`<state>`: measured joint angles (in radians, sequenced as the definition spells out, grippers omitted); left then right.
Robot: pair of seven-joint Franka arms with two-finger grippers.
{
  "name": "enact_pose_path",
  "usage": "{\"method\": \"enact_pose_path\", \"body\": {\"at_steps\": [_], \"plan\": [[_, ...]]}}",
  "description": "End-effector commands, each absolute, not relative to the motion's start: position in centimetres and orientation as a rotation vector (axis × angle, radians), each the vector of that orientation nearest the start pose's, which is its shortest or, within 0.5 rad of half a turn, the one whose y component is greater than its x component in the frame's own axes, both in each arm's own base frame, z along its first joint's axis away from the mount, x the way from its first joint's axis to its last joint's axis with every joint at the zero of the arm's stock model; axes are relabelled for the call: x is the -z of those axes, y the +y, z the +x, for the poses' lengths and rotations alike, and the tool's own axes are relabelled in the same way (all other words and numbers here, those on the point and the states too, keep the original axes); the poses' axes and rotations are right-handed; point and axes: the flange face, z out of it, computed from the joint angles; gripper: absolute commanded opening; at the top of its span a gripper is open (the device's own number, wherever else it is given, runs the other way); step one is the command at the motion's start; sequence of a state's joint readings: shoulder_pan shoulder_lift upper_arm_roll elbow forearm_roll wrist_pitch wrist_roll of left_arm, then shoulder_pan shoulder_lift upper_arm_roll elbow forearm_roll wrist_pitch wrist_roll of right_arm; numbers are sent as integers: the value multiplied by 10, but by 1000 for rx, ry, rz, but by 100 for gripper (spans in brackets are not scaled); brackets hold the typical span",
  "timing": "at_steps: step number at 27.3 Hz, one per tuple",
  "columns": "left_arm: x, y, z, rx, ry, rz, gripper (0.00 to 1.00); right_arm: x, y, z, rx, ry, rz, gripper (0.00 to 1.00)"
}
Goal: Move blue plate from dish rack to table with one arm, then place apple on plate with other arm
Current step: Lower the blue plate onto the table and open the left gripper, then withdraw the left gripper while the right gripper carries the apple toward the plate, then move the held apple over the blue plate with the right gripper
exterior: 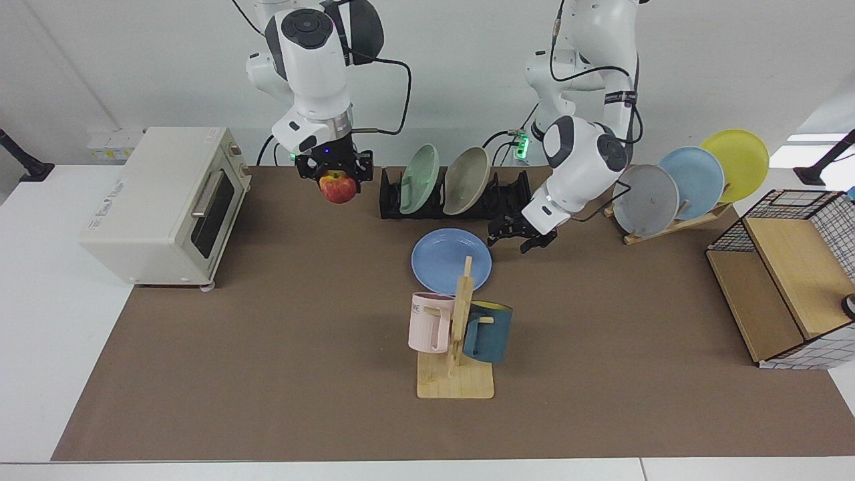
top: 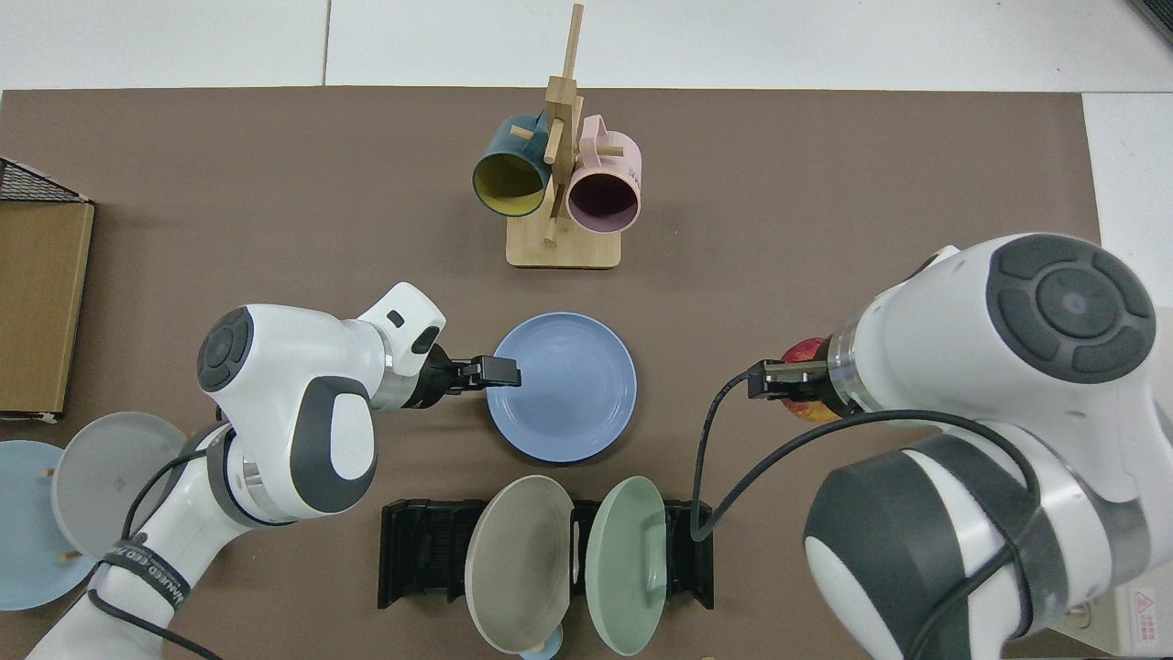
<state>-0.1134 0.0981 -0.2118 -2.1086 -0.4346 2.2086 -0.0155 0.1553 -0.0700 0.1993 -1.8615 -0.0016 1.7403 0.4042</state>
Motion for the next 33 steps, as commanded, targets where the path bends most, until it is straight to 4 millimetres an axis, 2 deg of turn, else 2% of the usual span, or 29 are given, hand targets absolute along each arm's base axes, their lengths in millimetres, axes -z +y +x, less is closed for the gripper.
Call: {"method": "enact_pose_path", "body": {"at_steps": [1, 6, 8, 12, 14, 16, 19, 22, 24, 31, 33], "plan": [[-440, -162, 537, -160, 164, -3303, 97, -537, 189, 500, -27, 121, -3171, 5], [-488, -130, 548, -154, 157, -3227, 97, -532, 200, 500, -20, 135, -3168, 5], [-503, -122, 546, -156, 167, -3196, 98, -528, 208, 501, -14, 153, -3166, 5], [-534, -110, 547, -122, 198, -3107, 98, -518, 232, 499, 1, 190, -3157, 5], [-559, -109, 547, -108, 209, -3100, 99, -510, 247, 499, 8, 221, -3147, 4], [-572, -109, 545, -118, 238, -3097, 99, -503, 258, 499, 6, 234, -3142, 4], [-584, -107, 545, -110, 278, -3096, 99, -494, 280, 493, 15, 235, -3142, 4], [-591, -108, 547, -88, 302, -3094, 99, -483, 293, 492, 16, 278, -3143, 4], [-596, -107, 548, -72, 299, -3097, 99, -474, 311, 487, 19, 294, -3139, 4], [-600, -97, 549, -58, 312, -3111, 100, -441, 349, 481, 23, 352, -3125, 4], [-599, -97, 548, -61, 312, -3113, 100, -432, 354, 481, 14, 339, -3124, 4]]}}
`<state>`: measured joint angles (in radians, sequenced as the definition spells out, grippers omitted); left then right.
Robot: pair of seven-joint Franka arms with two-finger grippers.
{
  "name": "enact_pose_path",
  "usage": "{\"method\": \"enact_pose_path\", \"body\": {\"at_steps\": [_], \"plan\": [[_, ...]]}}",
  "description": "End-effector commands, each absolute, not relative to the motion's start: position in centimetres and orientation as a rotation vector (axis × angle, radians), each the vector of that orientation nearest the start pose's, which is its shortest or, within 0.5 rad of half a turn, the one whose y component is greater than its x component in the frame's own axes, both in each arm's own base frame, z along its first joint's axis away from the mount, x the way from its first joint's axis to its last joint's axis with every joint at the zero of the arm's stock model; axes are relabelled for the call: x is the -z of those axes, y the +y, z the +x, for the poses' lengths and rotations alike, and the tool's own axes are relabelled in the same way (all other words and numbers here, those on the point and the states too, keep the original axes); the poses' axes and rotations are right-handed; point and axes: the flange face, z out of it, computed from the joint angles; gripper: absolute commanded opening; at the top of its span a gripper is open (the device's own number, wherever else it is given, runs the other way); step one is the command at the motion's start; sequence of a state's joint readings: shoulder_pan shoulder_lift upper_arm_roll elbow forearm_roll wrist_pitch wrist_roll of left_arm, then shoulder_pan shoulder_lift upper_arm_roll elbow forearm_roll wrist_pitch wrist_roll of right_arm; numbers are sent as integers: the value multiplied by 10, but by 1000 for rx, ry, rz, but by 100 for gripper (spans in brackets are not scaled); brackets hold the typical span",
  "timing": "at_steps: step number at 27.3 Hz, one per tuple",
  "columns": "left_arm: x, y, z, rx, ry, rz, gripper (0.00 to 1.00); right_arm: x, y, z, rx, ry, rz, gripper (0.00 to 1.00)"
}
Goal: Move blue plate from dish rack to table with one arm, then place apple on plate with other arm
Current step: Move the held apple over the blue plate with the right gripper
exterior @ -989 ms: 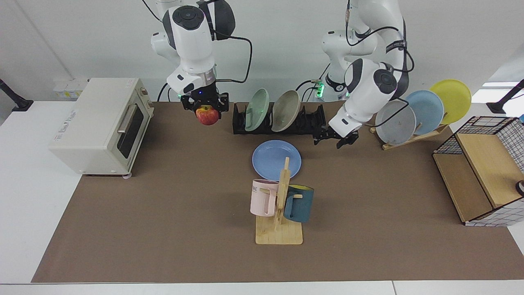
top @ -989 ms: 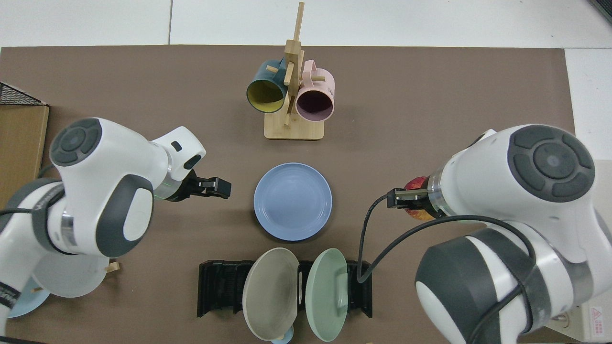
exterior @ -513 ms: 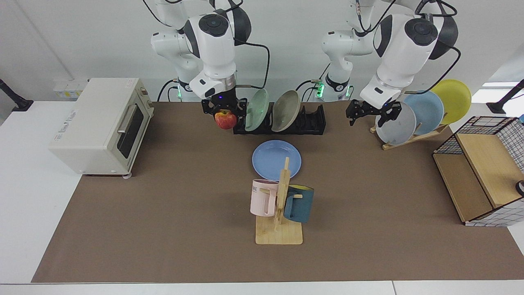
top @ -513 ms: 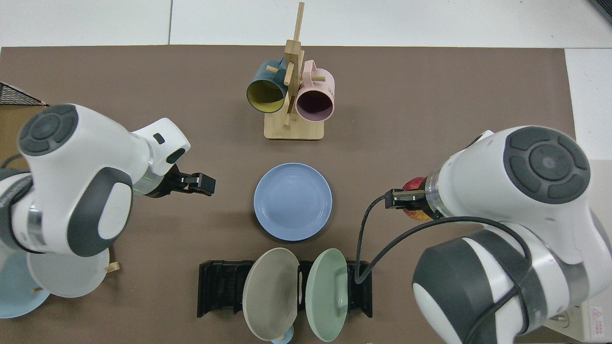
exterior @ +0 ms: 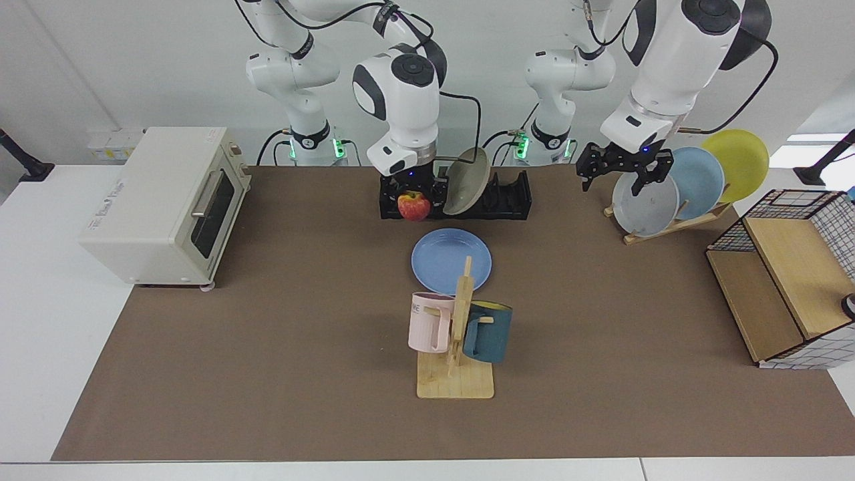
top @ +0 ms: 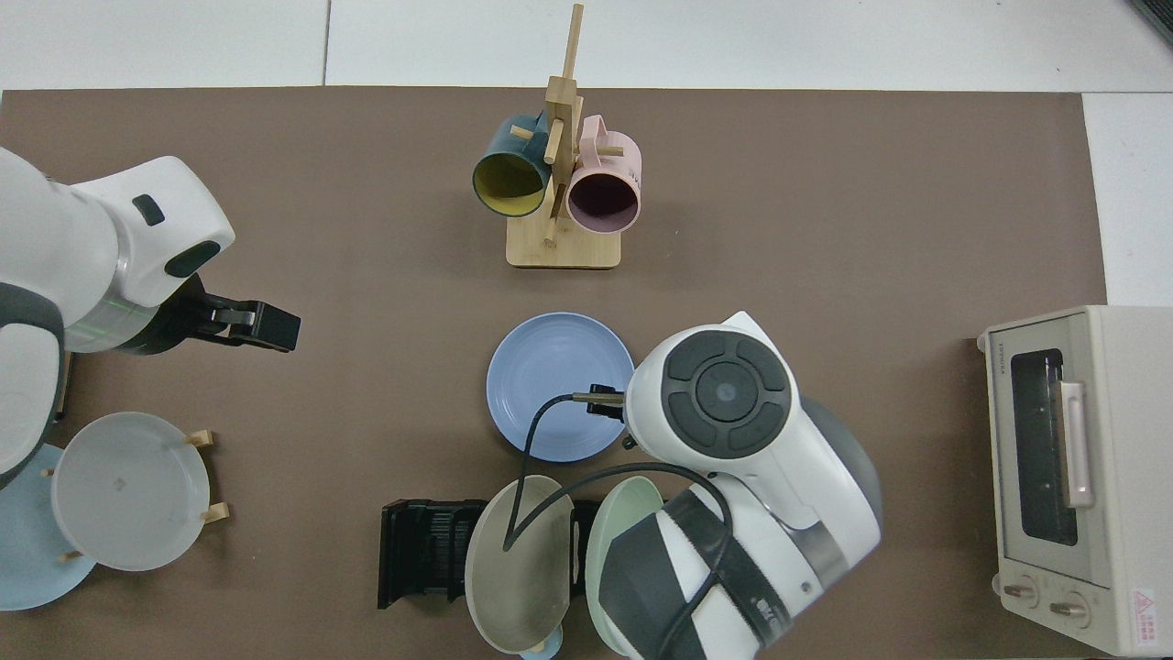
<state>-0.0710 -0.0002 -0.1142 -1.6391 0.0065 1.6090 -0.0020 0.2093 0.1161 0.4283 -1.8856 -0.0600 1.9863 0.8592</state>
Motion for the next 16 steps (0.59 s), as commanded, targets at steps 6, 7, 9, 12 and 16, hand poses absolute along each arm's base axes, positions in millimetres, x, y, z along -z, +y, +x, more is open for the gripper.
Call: {"method": "enact_pose_path", "body": {"at_steps": [6, 7, 9, 12, 16], "plan": [[-598, -96, 548, -66, 307, -3113, 100, -397, 387, 473, 12, 379, -3104, 4], [-598, -96, 548, -66, 305, -3113, 100, -389, 392, 473, 21, 395, -3105, 4], [-598, -96, 548, -63, 302, -3113, 100, -372, 400, 472, 40, 415, -3107, 4], [-601, -95, 548, -54, 295, -3113, 100, -351, 404, 477, 35, 438, -3093, 4], [-611, -94, 545, -23, 290, -3115, 100, -329, 408, 480, 6, 443, -3089, 4]]}}
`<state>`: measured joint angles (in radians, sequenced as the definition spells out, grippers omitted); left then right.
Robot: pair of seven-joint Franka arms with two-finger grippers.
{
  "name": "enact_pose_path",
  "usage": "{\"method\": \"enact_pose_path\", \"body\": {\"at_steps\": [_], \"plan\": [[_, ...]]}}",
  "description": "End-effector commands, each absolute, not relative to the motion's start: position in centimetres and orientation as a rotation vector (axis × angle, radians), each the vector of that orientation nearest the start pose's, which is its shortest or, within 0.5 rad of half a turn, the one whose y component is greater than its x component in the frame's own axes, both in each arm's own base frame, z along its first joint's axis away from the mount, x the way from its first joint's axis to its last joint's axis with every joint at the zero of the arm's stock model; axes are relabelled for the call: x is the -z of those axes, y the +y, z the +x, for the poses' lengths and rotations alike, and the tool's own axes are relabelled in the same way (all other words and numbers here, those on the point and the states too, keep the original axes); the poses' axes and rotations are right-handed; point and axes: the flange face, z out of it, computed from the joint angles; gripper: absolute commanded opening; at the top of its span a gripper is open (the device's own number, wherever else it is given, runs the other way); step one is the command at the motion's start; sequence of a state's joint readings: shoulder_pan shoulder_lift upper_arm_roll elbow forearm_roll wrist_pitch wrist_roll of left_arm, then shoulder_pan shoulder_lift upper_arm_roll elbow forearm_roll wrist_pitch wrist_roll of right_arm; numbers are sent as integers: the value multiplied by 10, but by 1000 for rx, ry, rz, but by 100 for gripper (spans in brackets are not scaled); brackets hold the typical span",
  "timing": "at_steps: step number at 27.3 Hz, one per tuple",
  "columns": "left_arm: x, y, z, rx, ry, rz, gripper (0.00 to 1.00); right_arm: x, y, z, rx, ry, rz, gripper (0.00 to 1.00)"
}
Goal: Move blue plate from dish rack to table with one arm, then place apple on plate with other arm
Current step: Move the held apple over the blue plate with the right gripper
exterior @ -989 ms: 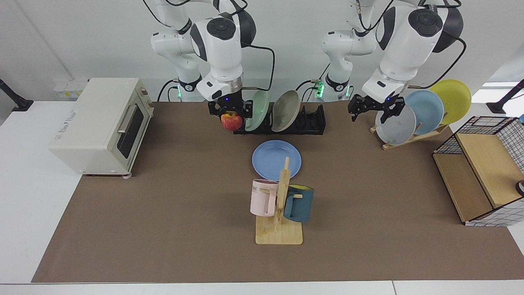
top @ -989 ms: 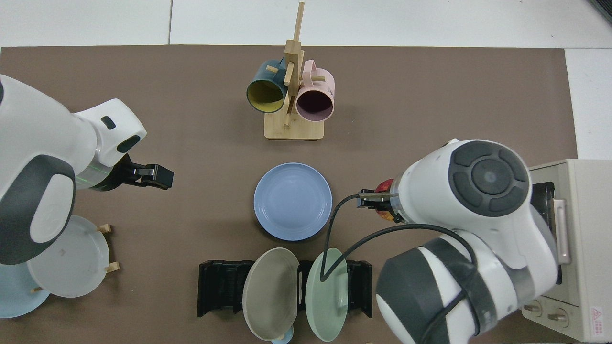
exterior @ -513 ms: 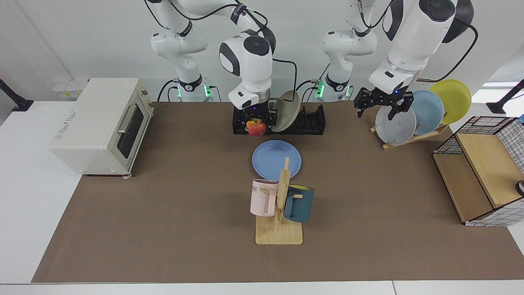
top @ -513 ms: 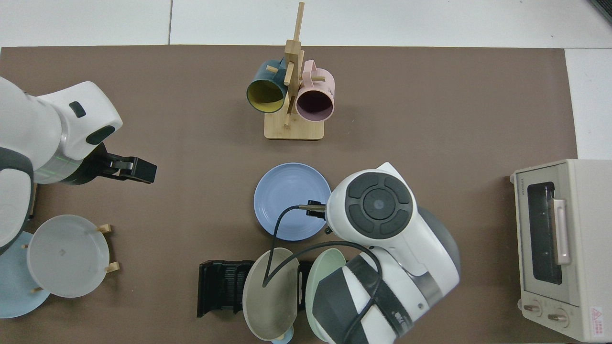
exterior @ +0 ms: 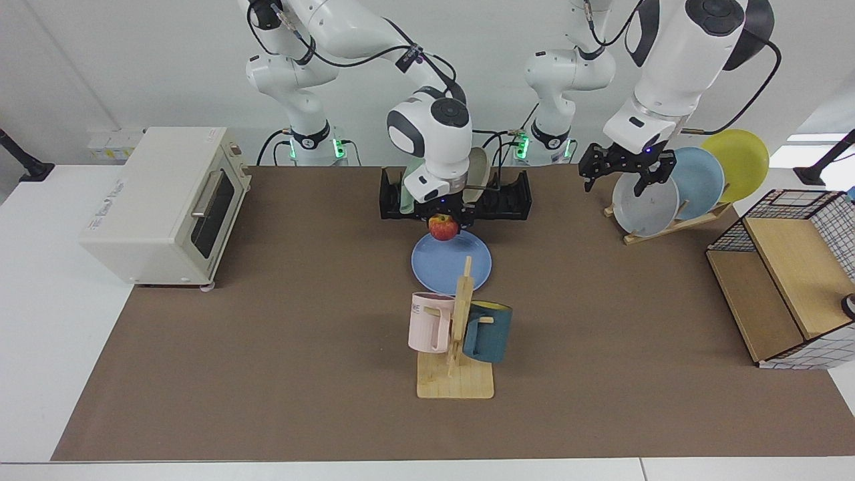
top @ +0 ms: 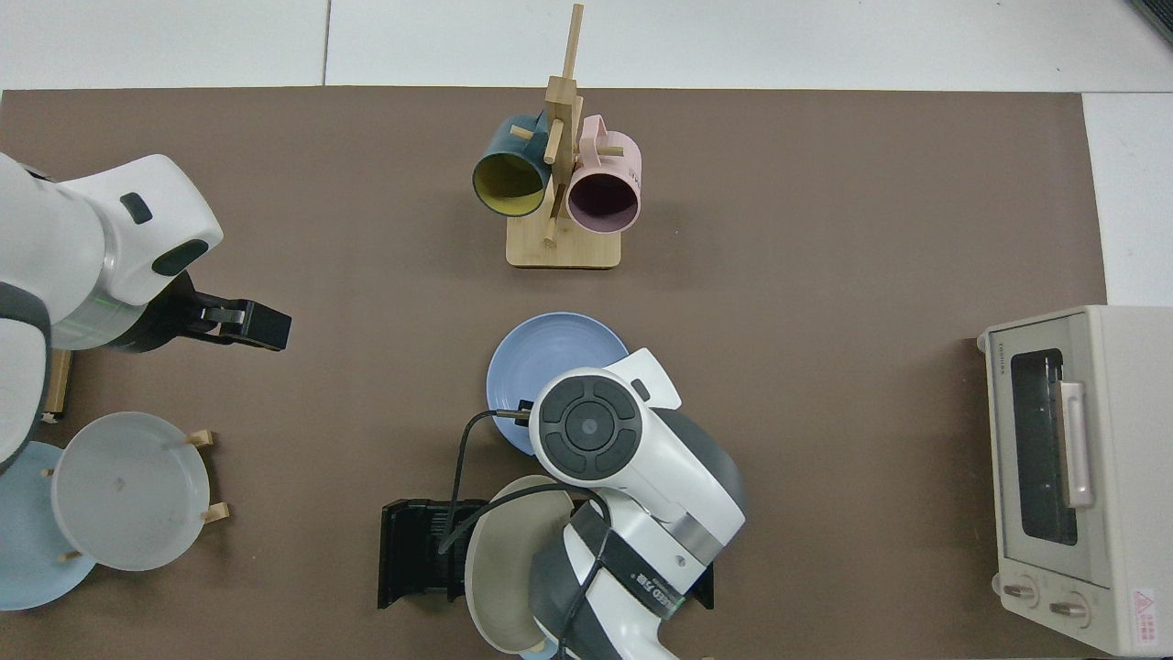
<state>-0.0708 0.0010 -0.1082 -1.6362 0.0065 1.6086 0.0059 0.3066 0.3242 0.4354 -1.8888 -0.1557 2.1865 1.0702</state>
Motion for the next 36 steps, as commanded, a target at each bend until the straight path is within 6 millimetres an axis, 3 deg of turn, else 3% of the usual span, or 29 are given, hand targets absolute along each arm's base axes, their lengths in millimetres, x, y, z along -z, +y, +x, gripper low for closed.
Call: {"method": "enact_pose_path", "body": {"at_steps": [1, 12, 13, 14, 15, 16, 17, 27, 31, 36], "plan": [[-613, -95, 543, -18, 293, -3115, 100, -325, 409, 481, 8, 450, -3083, 4], [-627, -90, 537, 21, 278, -3114, 100, -298, 412, 485, -22, 478, -3071, 7], [-627, -90, 537, 23, 278, -3116, 100, -298, 411, 486, -24, 483, -3067, 14], [-627, -90, 537, 23, 278, -3116, 100, -300, 412, 488, -28, 490, -3061, 32], [-626, -90, 537, 18, 278, -3116, 100, -300, 411, 491, -32, 499, -3056, 57], [-626, -90, 537, 18, 278, -3116, 100, -300, 411, 493, -40, 508, -3056, 90], [-626, -90, 537, 18, 278, -3114, 100, -302, 412, 494, -42, 509, -3058, 100], [-628, -90, 537, 23, 278, -3116, 100, -350, 416, 505, -71, 517, -3098, 100], [-627, -90, 537, 23, 278, -3116, 100, -382, 418, 510, -65, 487, -3117, 100], [-627, -90, 537, 23, 278, -3116, 100, -411, 403, 525, -65, 442, -3131, 100]]}}
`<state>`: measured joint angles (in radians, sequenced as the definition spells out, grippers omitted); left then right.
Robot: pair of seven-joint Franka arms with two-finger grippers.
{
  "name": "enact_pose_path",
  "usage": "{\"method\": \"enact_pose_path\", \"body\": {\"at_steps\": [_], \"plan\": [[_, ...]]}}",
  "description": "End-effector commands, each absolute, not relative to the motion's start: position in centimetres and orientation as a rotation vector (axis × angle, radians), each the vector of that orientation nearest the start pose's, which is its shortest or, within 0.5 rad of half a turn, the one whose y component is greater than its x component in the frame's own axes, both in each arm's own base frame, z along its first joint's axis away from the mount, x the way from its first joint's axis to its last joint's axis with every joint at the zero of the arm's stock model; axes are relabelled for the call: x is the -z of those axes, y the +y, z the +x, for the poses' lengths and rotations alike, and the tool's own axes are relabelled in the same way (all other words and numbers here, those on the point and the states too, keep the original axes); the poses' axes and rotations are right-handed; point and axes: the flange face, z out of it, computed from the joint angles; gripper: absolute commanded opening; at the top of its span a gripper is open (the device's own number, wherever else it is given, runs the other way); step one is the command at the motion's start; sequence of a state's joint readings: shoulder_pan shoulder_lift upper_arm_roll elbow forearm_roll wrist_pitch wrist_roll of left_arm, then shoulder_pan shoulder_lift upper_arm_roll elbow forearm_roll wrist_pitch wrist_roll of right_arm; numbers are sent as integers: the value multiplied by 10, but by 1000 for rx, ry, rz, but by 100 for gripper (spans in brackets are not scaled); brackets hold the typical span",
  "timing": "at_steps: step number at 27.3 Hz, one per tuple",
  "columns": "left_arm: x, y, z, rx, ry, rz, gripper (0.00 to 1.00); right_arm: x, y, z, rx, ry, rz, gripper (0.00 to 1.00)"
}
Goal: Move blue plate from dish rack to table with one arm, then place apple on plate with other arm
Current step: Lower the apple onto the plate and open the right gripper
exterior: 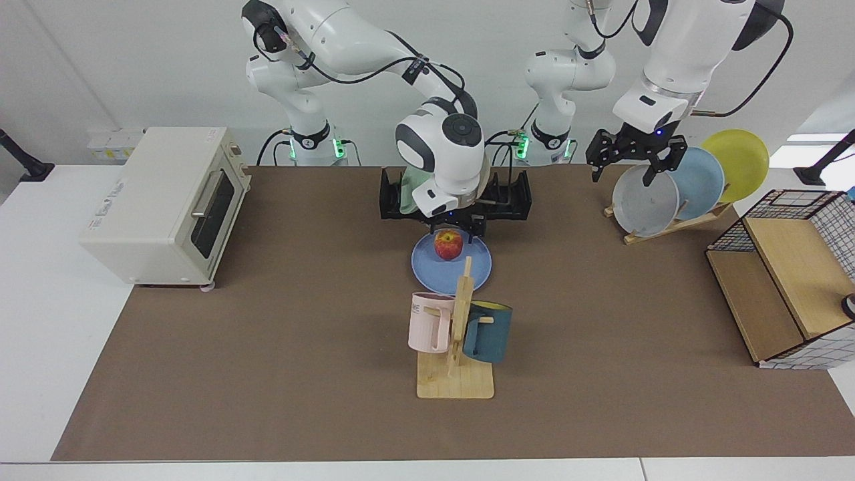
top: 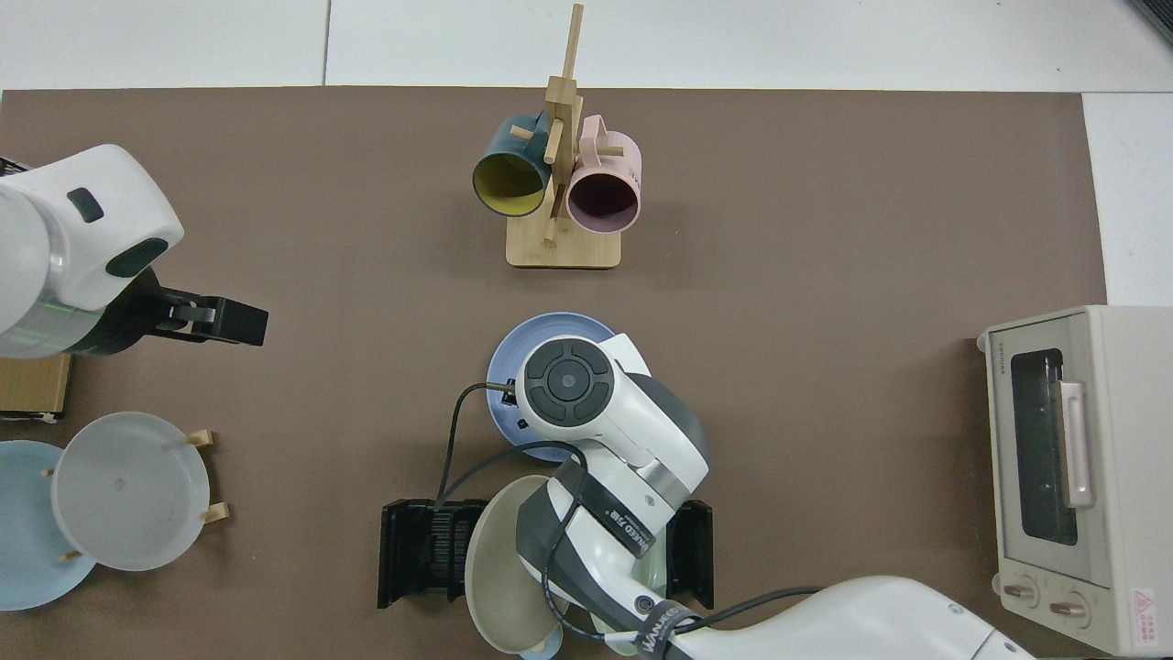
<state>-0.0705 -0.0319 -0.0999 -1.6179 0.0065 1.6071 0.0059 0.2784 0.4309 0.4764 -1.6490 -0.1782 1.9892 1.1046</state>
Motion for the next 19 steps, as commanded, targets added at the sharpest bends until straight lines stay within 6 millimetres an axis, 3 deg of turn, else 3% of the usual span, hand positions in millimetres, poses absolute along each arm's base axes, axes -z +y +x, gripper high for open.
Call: {"method": "enact_pose_path", "body": {"at_steps": [1, 4, 8, 19], "plan": [[-628, -90, 537, 25, 278, -3116, 100, -420, 396, 529, -48, 427, -3125, 100], [-628, -89, 537, 23, 276, -3114, 100, -451, 374, 533, 11, 341, -3125, 100], [-627, -89, 537, 23, 276, -3116, 100, -477, 337, 540, 37, 220, -3166, 100], [-628, -89, 537, 23, 276, -3116, 100, -539, 194, 565, 29, 8, -3132, 100]]}}
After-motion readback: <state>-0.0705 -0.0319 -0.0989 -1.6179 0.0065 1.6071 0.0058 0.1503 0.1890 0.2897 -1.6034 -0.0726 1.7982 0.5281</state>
